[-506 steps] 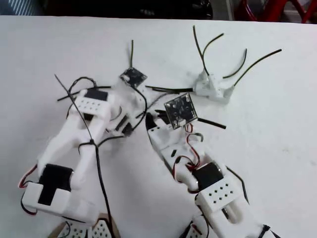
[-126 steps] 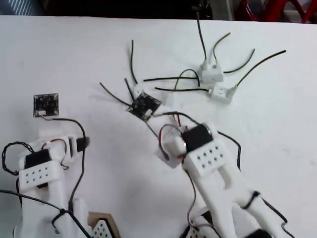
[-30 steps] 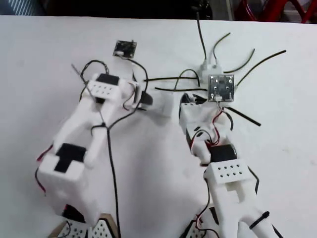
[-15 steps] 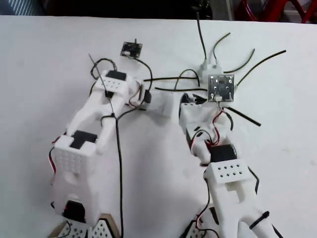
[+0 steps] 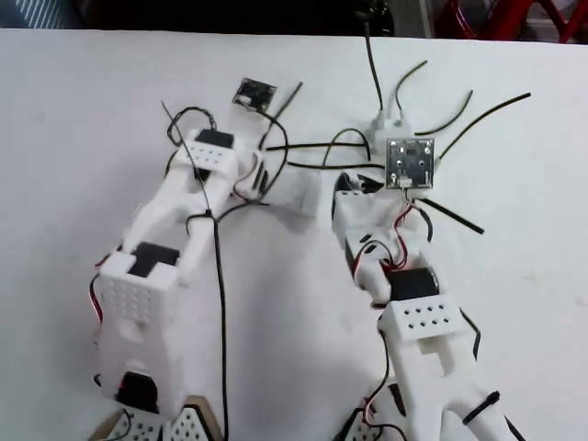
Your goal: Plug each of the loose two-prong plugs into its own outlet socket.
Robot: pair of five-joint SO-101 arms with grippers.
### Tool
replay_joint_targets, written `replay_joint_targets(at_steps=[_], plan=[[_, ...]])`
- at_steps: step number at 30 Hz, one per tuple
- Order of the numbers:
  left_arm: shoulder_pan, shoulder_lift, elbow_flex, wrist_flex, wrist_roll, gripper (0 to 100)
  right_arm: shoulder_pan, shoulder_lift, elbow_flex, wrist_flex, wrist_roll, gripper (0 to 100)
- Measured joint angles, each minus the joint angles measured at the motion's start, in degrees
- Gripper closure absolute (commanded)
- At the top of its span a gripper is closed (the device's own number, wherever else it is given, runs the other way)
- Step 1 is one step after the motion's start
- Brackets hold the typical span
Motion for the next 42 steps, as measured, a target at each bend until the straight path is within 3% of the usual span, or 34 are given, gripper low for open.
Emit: replay_joint_targets(at_steps=[7,15,24,29,31,37,42], plan=[[-0.09,-2.37,-1.93,8.88,-4.40,98,0.00,0.00,0.00,0.00,0.00,98.1],[-0.09,-17.14,1.49,17.49,-4.75,98,0.00,0.00,0.00,0.00,0.00,98.1],[-0.09,-36.75,22.24,18.46,-11.60,98,0.00,0.00,0.00,0.00,0.00,98.1],[-0.09,-47.91,38.68,12.66,-14.86,97,0.00,0.00,0.18,0.00,0.00,98.1],[-0.09,-51.69,44.75,9.41,-15.21,94,0.00,0.00,0.53,0.00,0.00,98.1],[-0.09,-57.05,56.00,4.48,-15.30,69,-1.67,0.09,1.41,0.00,0.00,98.1],[-1.41,-57.93,57.58,4.92,-11.78,62,-3.08,0.09,1.49,0.00,1.58,98.1]])
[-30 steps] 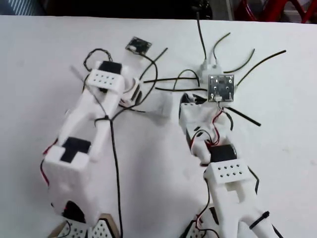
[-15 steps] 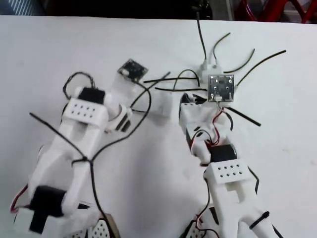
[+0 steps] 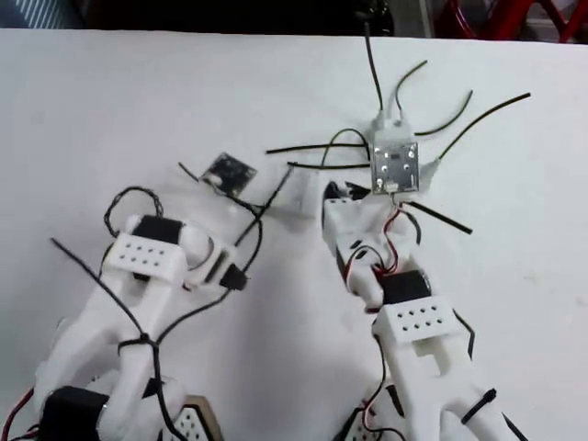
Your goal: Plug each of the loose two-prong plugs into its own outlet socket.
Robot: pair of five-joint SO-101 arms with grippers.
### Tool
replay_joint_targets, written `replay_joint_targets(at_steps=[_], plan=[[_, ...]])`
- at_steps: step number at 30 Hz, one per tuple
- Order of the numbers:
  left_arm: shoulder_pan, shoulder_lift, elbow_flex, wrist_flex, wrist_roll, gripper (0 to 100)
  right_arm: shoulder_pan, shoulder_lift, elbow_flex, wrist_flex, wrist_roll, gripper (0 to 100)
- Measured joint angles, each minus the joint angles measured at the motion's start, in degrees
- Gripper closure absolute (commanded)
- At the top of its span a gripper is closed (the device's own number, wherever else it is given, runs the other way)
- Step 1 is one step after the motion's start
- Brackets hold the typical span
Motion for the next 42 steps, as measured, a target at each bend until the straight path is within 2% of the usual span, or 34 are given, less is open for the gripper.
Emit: replay_joint_targets(at_steps=[5,9,15,22,26,31,36,42], plan=[[-5.19,0.00,-5.27,7.65,1.67,62,-1.14,0.00,0.00,0.09,3.87,98.1],[-9.58,0.00,-9.93,13.10,1.32,62,-5.80,0.00,0.00,3.78,8.26,98.1],[-16.35,-8.35,-9.58,14.51,-3.52,62,-13.19,0.00,0.00,8.35,12.22,98.1],[-23.30,-29.54,2.90,14.24,-4.04,62,-22.07,0.00,0.00,11.34,15.30,98.1],[-26.73,-40.62,14.42,9.85,-3.34,62,-26.73,0.00,0.00,11.78,18.46,98.1],[-31.12,-50.81,27.34,3.69,-0.18,62,-28.75,1.76,-1.05,11.78,18.99,98.1],[-34.90,-57.32,32.18,2.81,0.18,62,-28.75,12.66,-8.44,12.04,20.04,98.1],[-37.63,-60.84,34.11,2.73,0.18,62,-32.70,24.88,-19.60,18.90,24.62,98.1]])
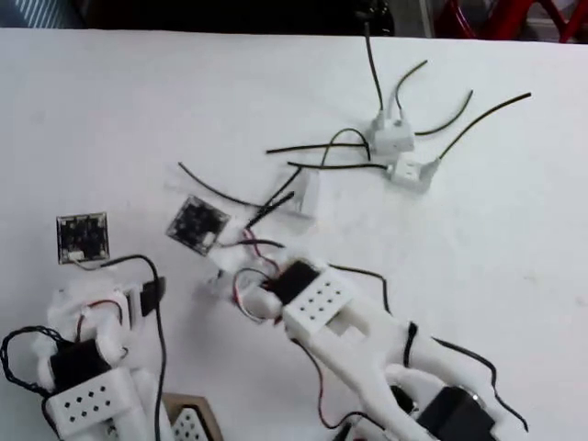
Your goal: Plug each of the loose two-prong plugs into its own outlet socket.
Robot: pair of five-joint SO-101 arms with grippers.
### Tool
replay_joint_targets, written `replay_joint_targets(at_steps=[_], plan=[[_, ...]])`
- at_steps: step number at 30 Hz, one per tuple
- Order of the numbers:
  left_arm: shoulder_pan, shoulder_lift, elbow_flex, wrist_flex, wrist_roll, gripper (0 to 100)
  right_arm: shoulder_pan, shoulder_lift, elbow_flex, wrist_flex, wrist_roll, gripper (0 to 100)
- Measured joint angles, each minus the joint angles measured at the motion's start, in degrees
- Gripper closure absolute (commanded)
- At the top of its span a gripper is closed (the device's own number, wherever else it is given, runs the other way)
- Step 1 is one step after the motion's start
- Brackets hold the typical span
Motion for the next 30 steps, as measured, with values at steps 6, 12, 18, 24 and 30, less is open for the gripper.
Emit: replay_joint_targets(at_steps=[6,12,18,24,30], plan=[[-0.26,-0.26,0.00,0.00,0.00,62,-2.46,4.31,-3.78,1.67,0.44,98.1],[-0.26,-0.26,0.00,0.00,0.00,62,-2.99,8.79,-3.87,-1.23,0.44,98.1],[-0.88,-0.26,0.00,0.00,0.00,62,-3.25,11.43,-5.19,-3.87,0.44,98.1],[-5.71,-0.26,0.00,-1.05,0.00,62,-3.25,11.43,-5.19,-3.96,0.44,98.1],[-6.15,-0.26,0.00,-1.76,0.00,62,-3.52,11.43,-5.36,-3.08,0.35,98.1]])
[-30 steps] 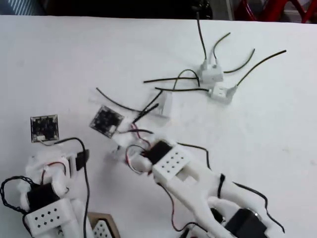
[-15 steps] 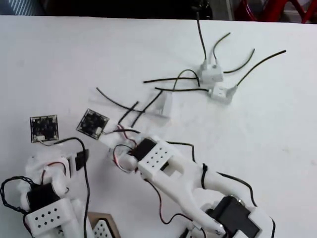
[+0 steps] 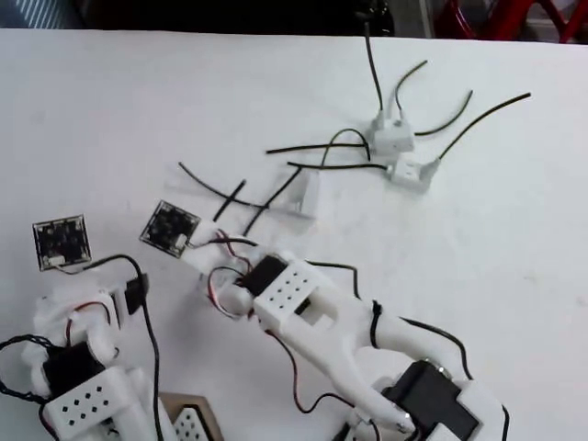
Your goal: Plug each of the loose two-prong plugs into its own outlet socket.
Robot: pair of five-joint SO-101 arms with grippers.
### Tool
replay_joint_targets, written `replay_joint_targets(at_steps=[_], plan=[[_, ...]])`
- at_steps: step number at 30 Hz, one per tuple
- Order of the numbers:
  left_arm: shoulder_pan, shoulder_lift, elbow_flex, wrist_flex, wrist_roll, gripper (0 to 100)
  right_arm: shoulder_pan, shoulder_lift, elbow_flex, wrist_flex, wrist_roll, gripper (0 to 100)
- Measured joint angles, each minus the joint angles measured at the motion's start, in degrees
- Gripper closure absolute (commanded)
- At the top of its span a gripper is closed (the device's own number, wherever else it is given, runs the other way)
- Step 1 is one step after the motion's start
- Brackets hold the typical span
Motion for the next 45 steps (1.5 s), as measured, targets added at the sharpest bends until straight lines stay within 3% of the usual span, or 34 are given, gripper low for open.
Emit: replay_joint_targets(at_steps=[12,35,40,45], plan=[[0.00,0.00,0.00,0.00,0.00,62,-2.90,0.53,-0.26,2.37,0.09,98.1],[0.00,0.00,0.00,0.00,0.00,62,0.44,7.65,-0.88,0.97,0.00,98.1],[0.00,0.00,0.00,0.00,0.00,62,5.27,8.18,-0.97,-1.76,0.00,98.1],[0.00,0.00,0.00,0.00,0.00,62,14.07,9.05,-1.23,-11.87,0.00,98.1]])
